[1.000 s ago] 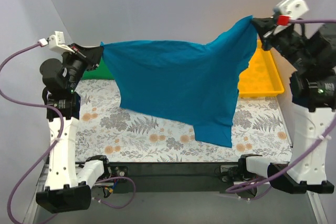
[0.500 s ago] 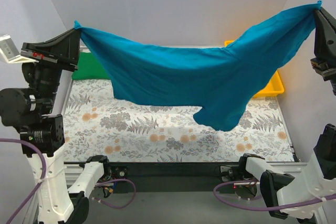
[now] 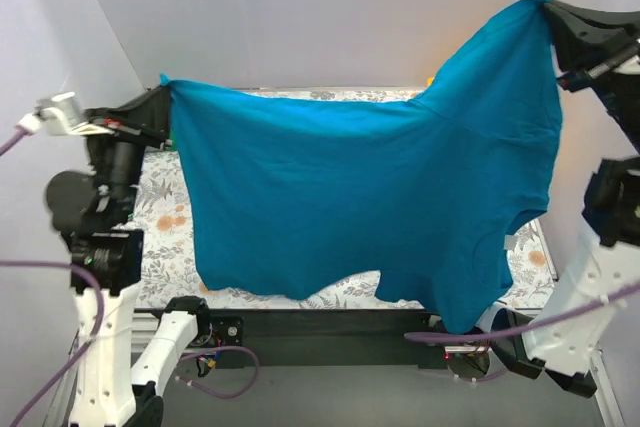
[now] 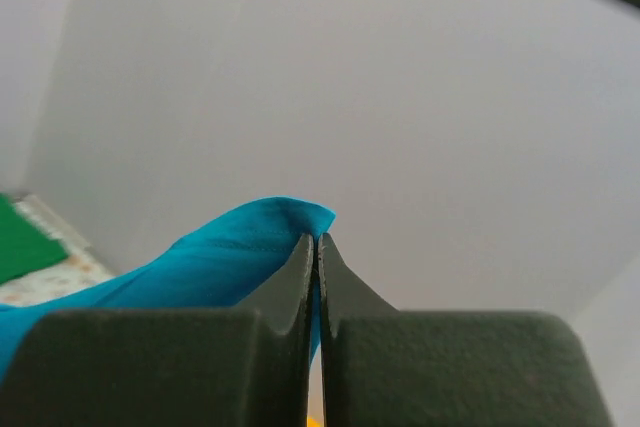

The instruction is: Fold and stack the t-shirts

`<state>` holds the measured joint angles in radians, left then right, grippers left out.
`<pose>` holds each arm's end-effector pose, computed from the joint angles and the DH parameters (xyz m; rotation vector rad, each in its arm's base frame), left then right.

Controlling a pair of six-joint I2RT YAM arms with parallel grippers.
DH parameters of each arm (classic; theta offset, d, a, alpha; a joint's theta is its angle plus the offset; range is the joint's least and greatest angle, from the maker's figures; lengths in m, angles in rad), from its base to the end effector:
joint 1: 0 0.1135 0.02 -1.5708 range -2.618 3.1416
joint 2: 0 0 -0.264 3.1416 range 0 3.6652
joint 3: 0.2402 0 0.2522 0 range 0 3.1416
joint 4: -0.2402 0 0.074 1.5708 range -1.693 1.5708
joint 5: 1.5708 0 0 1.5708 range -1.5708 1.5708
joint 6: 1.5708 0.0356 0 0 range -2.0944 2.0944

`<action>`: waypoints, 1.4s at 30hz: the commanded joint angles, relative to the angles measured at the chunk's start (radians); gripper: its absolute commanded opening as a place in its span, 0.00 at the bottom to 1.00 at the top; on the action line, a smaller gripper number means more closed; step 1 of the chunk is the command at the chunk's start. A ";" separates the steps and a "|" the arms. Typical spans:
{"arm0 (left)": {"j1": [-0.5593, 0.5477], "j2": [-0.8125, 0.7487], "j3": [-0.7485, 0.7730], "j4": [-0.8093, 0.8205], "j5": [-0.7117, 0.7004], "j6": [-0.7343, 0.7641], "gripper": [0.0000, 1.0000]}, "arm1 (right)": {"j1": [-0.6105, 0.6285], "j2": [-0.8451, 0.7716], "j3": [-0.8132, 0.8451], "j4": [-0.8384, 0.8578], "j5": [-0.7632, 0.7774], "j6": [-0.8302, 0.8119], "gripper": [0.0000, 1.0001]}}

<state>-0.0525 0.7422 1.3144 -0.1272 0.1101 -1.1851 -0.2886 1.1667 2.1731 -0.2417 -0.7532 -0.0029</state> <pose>0.0973 -0.0090 0.5221 -0.5556 1.0694 -1.1575 0.0728 0.0038 0.6645 -0.5923 0.8566 0.0387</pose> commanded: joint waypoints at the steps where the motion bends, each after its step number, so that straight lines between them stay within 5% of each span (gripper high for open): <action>1: -0.003 0.031 -0.188 0.003 -0.076 0.009 0.00 | 0.012 0.050 -0.270 0.191 -0.193 0.145 0.01; 3: -0.003 0.045 -0.330 0.036 -0.098 0.010 0.00 | 0.069 0.060 -0.384 0.188 -0.186 0.097 0.01; 7: -0.001 0.136 -0.547 0.093 -0.208 -0.013 0.00 | 0.377 0.085 -0.637 0.027 0.050 -0.238 0.01; 12: 0.011 0.345 -0.623 0.176 -0.219 -0.097 0.00 | 0.465 0.220 -0.909 0.203 0.322 -0.322 0.01; 19: 0.051 0.728 -0.479 0.216 -0.187 -0.071 0.00 | 0.463 0.550 -0.819 0.303 0.451 -0.359 0.01; 26: 0.108 0.826 -0.374 0.235 -0.184 -0.039 0.00 | 0.463 0.630 -0.696 0.298 0.472 -0.348 0.01; 32: 0.123 0.746 -0.343 0.245 -0.130 -0.018 0.00 | 0.459 0.542 -0.674 0.243 0.386 -0.339 0.01; 36: 0.125 0.494 -0.353 0.256 -0.078 -0.054 0.00 | 0.460 0.305 -0.639 0.138 0.237 -0.306 0.01; 42: 0.123 0.203 -0.278 0.227 -0.017 -0.195 0.00 | 0.459 0.145 -0.296 -0.169 0.181 -0.310 0.01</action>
<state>0.0685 1.0630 0.9733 0.0814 0.0460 -1.2987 0.1741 1.4227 1.6859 -0.3035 -0.5106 -0.3107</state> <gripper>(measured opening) 0.020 0.022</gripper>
